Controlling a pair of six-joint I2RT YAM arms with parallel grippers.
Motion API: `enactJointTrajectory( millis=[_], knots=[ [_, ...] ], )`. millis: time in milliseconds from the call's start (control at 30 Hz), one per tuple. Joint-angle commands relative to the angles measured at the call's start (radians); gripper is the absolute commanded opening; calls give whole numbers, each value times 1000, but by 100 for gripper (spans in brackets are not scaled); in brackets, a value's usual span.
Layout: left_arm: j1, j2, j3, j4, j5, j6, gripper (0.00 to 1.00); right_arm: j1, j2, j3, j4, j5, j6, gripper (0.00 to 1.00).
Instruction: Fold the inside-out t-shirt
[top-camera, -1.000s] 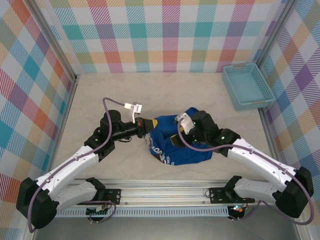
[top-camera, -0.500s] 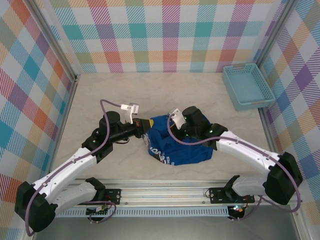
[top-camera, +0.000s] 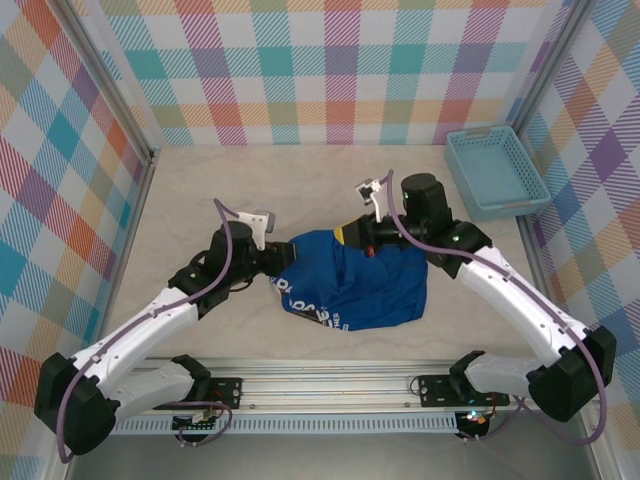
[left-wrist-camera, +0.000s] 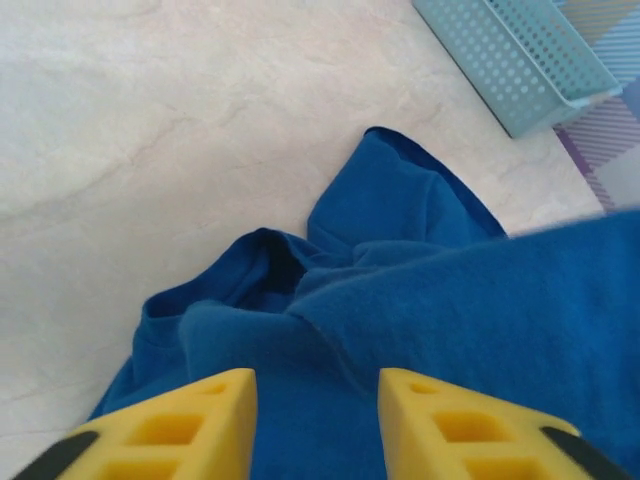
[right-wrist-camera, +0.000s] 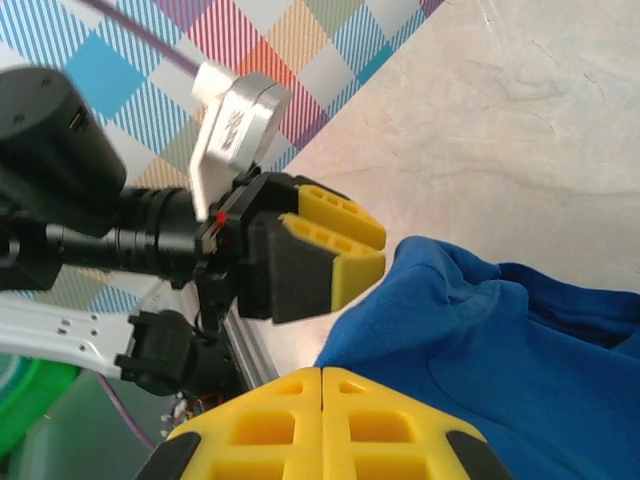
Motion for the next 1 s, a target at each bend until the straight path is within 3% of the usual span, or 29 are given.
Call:
enactJointTrajectory(
  millis=[0, 200, 333, 467, 533, 633, 667, 733, 833, 967],
  knots=[
    [-15, -89, 17, 20, 14, 20, 47, -19, 39, 56, 1, -88, 124, 0],
    [-170, -104, 25, 42, 58, 111, 54, -25, 79, 95, 0, -60, 196, 0],
    [-268, 13, 96, 18, -23, 165, 56, -25, 92, 93, 36, -73, 235, 0],
    [-283, 138, 160, 66, -80, 170, 56, -24, 98, 81, 63, -98, 264, 0],
    [-283, 183, 189, 104, -85, 173, 47, -25, 99, 75, 67, -104, 272, 0],
    [-278, 243, 219, 142, -71, 162, 8, -36, 91, 64, 61, -92, 276, 0],
    [-269, 248, 218, 149, -48, 142, 0, -45, 85, 61, 48, -68, 269, 0],
    [-229, 232, 189, 190, 62, 84, 0, -56, 76, 70, -33, 44, 229, 0],
    [-155, 196, 139, 263, 224, -30, 0, -56, 70, 83, -156, 264, 124, 21],
    [-106, 168, 102, 288, 331, -99, 0, -43, 11, -7, -140, 285, 7, 36]
  ],
)
